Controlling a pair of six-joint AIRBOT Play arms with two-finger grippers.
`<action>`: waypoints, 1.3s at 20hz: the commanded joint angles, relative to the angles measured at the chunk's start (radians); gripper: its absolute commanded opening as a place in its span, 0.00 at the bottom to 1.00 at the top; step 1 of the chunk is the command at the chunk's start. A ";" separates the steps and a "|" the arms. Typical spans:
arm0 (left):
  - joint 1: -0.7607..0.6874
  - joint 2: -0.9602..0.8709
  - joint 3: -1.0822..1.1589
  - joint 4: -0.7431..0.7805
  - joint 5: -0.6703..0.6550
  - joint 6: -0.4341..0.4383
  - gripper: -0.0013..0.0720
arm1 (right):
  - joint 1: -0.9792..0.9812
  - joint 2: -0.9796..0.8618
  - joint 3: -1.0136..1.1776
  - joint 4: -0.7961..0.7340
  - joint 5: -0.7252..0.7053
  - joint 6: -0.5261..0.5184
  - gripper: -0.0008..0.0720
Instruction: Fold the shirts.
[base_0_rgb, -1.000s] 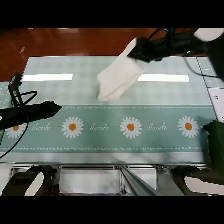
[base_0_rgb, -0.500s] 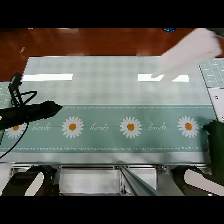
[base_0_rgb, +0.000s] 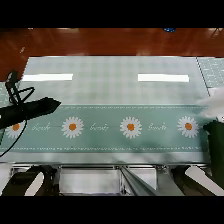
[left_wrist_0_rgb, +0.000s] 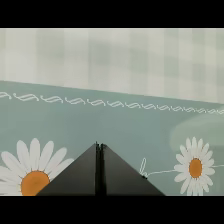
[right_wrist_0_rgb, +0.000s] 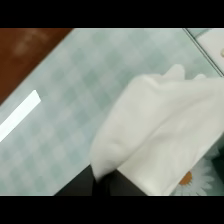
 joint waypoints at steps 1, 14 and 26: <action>-0.001 0.001 0.000 -0.050 0.049 0.066 0.06 | -0.152 0.100 -0.068 -0.183 0.111 0.028 0.03; 0.000 -0.064 0.001 -0.057 0.115 0.145 0.06 | -0.456 0.393 -0.604 -0.650 0.088 -0.023 0.57; -0.103 -0.409 0.731 -0.056 0.014 0.163 0.06 | 0.344 0.243 -0.512 0.305 -0.714 -0.257 0.04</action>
